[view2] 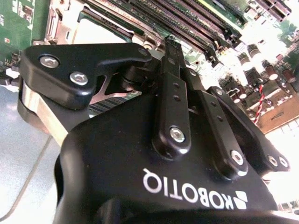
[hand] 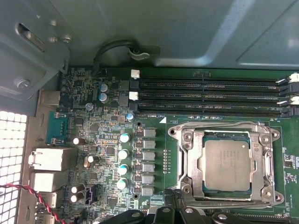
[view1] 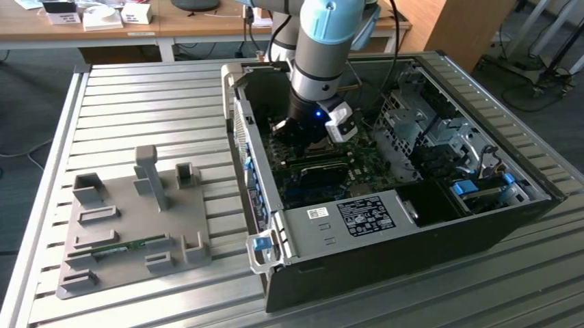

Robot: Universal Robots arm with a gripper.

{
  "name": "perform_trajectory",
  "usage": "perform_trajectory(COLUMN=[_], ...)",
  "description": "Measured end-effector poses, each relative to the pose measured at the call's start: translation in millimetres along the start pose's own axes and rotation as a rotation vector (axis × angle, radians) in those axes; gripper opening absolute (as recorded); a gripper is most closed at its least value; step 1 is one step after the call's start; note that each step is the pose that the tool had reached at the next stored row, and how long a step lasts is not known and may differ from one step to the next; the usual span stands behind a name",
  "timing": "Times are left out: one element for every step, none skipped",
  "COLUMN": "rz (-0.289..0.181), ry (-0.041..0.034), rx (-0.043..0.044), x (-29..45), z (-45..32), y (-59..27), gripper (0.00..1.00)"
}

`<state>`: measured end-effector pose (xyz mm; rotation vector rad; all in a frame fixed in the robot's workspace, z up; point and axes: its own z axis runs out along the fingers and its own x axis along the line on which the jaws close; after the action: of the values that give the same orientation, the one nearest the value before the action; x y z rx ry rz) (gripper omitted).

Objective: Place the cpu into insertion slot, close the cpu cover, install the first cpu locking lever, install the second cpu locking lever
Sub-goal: 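Install the second cpu locking lever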

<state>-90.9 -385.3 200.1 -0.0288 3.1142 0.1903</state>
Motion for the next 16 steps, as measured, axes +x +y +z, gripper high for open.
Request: perform_trajectory(rz=[0.0,0.0,0.0,0.0,0.0,0.0,0.0,0.0,0.0,0.0,0.0,0.0,0.0,0.0,0.0,0.0], ry=[0.0001,0.0001,0.0001,0.0,0.0,-0.0001,-0.0001,-0.0003,-0.0003,-0.0003,-0.0004,-0.0007,-0.0009,-0.0011,-0.0012,-0.0013], rx=[0.0002,0.0002,0.0003,0.0002,0.0001,0.0001,0.0,-0.0006,-0.0008,-0.0008,-0.0011,-0.0023,-0.0035,-0.0039,-0.004,-0.004], x=[0.2,0.2,0.2,0.2,0.2,0.2,0.2,0.4,0.5,0.6,0.7,0.9,1.2,1.3,1.5,1.7], z=[0.2,0.3,0.4,0.5,0.6,0.7,0.8,1.0,1.1,1.2,1.3,1.5,1.6,1.7,1.9,2.2], y=[-0.1,-0.1,-0.1,-0.1,-0.1,-0.1,-0.1,-0.1,-0.1,-0.1,-0.1,-0.1,-0.1,-0.1,-0.1,-0.2], gripper=[0.11,0.11,0.11,0.11,0.11,0.11,0.11,0.11,0.11,0.11,0.11,0.11,0.11,0.11,0.11,0.11])
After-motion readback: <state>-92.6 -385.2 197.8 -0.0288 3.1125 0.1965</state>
